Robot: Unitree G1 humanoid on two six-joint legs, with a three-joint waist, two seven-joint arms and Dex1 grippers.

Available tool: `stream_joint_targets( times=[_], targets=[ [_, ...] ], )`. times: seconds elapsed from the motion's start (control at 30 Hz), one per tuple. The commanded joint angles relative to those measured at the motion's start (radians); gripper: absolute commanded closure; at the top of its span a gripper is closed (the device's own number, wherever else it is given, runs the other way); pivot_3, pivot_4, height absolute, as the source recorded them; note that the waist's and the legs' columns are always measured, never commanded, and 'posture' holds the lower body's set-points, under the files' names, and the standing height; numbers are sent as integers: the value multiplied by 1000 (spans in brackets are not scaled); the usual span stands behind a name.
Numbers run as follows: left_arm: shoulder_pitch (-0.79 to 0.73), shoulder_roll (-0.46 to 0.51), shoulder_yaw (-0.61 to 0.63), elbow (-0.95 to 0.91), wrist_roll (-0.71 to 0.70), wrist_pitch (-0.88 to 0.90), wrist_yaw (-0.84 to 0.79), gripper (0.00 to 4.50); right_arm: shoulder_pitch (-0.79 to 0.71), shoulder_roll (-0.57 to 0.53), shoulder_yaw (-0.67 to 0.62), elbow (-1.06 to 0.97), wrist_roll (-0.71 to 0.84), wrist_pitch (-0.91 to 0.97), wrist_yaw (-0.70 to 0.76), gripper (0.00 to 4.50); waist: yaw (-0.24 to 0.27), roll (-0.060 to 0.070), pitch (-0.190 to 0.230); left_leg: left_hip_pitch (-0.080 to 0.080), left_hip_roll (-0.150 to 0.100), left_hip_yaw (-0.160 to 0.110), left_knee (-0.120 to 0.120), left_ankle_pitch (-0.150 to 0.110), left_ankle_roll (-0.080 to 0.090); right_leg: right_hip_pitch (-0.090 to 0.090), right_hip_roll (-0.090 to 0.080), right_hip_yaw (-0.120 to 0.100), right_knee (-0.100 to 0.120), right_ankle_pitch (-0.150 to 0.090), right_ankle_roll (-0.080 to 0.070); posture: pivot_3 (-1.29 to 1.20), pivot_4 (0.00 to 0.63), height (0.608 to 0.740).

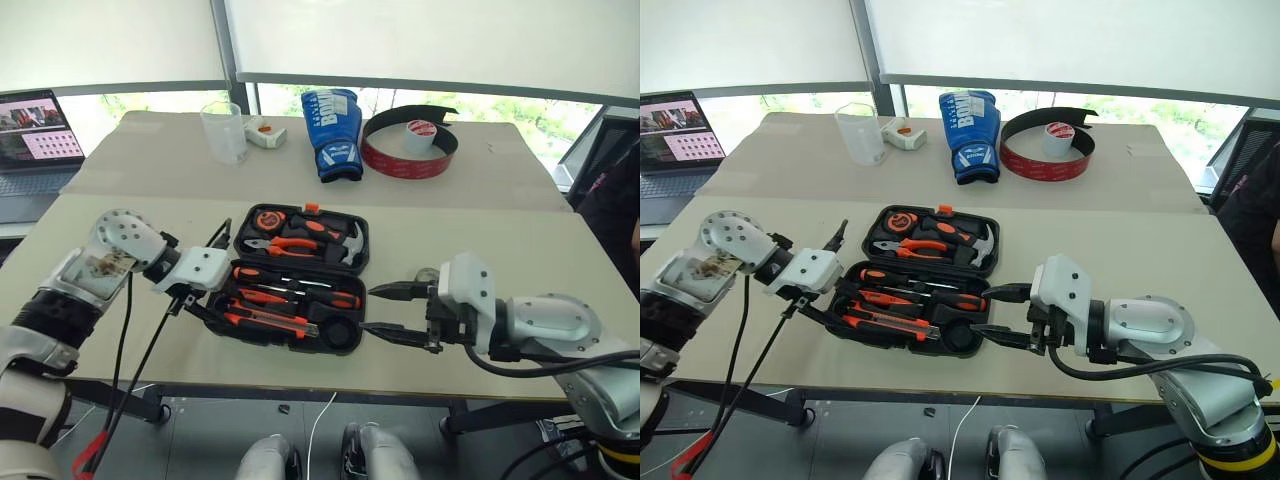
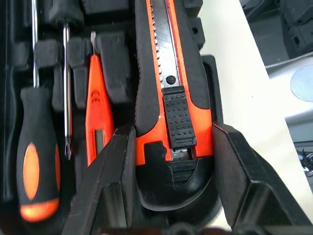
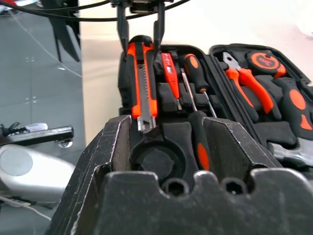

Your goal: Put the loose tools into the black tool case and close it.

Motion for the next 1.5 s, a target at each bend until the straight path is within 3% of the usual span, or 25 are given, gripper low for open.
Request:
stream_joint_targets(
  times=[0.03, 0.47, 0.53, 0.57, 0.7, 0.97, 1.07, 1.4, 1.43, 1.5],
  targets=[
    [-27, 18, -26, 30, -13, -39, -4, 2786, 16, -4, -32, -45, 9, 0, -20, 1199, -3, 0, 0, 0, 0, 0, 0, 0, 0, 0, 0, 0, 0, 0, 0, 0, 150, 727],
    [-12, 79, -61, 19, -56, -13, -4, 2786, -6, 3, -6, -29, -1, -15, -20, 1199, -3, -1, 0, 0, 0, 0, 2, -1, 1, 0, 0, 1, 1, 0, 0, 0, 150, 727],
    [-8, 89, -52, -5, -85, 21, -4, 1785, -12, 5, 2, -20, -7, -20, -15, 1199, -3, -1, 0, 0, 0, 0, 2, -1, 1, 0, 0, 1, 1, 0, 0, 0, 150, 727],
    [-7, 96, -50, -15, -95, 30, -4, 1632, -14, 5, 5, -17, -10, -23, -13, 1199, -4, -1, 0, 0, 0, 0, 2, -1, 1, 0, 1, 1, 1, 0, 0, 0, 150, 727],
    [-26, 106, -17, -17, -111, 65, -4, 163, -20, 9, 15, -5, -18, -34, -7, 1199, -1, -1, 0, 0, 0, 0, 4, -1, 1, 0, 0, 0, 1, 0, 0, 0, 150, 727],
    [-50, 80, 33, -24, -140, 142, -4, 73, -24, 17, 25, 2, -29, -42, -5, 1199, -1, -1, 0, 0, 0, 0, 5, -1, 2, 1, 0, 1, 2, 0, 1, 0, 150, 727],
    [-40, 52, 44, -42, -134, 161, -4, 746, -25, 17, 24, 0, -31, -41, -5, 1199, -1, -1, 0, 0, 0, 0, 5, -1, 2, 1, 0, 1, 2, 0, 1, 0, 150, 727],
    [-8, -16, 32, -50, -77, 137, -4, 4247, -7, 8, 6, -18, -32, -35, 1, 1199, -2, -1, 0, 0, 0, 0, 7, -1, 2, 1, 0, 1, 3, 0, 1, 0, 150, 727],
    [-5, -19, 31, -46, -72, 134, -4, 4458, -5, 7, 5, -19, -33, -36, 2, 1199, -2, -1, 0, 0, 0, 0, 7, -1, 2, 1, 1, 1, 3, 0, 1, 0, 150, 727],
    [1, -23, 31, -50, -67, 135, -4, 4458, -1, 6, 2, -20, -33, -37, 3, 1199, -2, -1, 0, 0, 0, 0, 7, -1, 2, 1, 1, 1, 3, 0, 1, 0, 150, 727]
  ],
)
